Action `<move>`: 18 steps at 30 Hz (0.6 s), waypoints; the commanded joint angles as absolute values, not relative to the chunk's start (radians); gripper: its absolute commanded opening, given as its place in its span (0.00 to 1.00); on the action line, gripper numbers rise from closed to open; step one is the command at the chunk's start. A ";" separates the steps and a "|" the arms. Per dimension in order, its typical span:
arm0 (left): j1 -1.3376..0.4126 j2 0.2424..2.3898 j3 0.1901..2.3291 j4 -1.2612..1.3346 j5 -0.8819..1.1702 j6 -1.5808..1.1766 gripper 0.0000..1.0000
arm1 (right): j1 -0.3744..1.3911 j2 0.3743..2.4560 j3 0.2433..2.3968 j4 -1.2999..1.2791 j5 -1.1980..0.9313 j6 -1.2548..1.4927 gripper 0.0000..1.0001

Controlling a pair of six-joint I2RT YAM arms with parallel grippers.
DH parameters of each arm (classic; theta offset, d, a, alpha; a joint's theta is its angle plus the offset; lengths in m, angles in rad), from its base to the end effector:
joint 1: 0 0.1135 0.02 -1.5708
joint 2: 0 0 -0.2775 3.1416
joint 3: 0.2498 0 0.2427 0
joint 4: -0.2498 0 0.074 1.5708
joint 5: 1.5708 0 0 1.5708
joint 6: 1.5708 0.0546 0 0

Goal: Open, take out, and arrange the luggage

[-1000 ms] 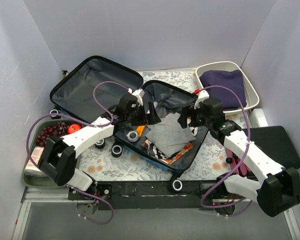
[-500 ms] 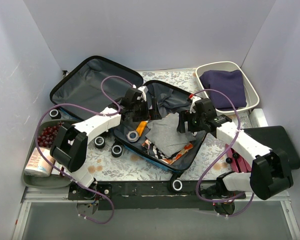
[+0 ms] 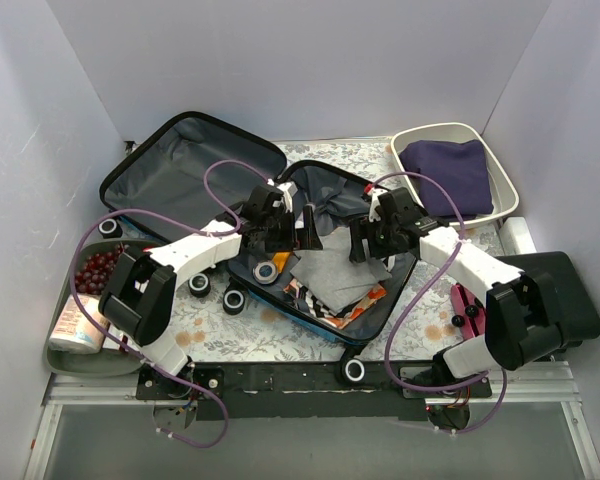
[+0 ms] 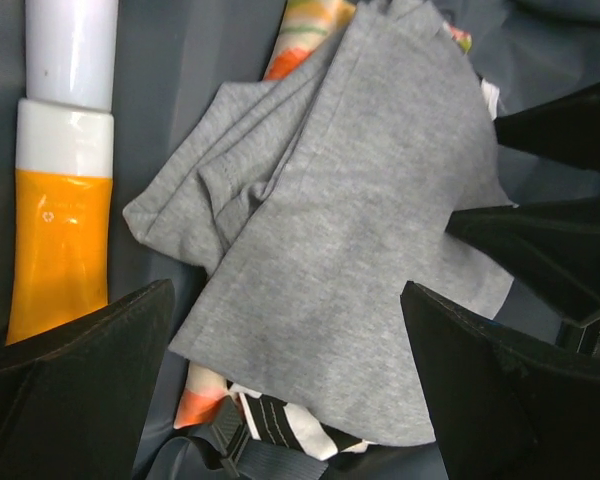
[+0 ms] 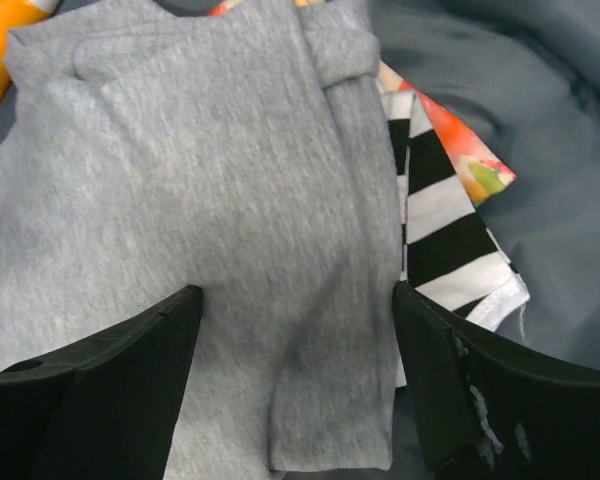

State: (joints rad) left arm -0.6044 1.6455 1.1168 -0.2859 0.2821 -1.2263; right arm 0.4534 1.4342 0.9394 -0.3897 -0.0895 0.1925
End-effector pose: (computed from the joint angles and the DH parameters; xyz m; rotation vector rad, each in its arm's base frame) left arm 0.2882 -0.2175 0.2314 -0.6786 2.6074 -1.0799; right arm 0.2667 0.1354 0.2302 -0.3635 2.4642 0.3882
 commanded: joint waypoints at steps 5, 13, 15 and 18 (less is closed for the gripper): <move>-0.606 1.588 1.057 -0.262 0.339 -1.221 0.98 | 0.456 1.465 0.985 -0.387 -0.254 0.111 0.74; -0.606 1.592 1.046 -0.242 0.330 -1.223 0.98 | 0.462 1.439 0.971 -0.402 -0.243 0.100 0.43; -0.606 1.589 1.046 -0.232 0.328 -1.220 0.98 | 0.469 1.407 0.974 -0.400 -0.241 0.084 0.30; -0.604 1.586 1.049 -0.226 0.325 -1.218 0.98 | 0.476 1.376 0.980 -0.399 -0.262 0.057 0.06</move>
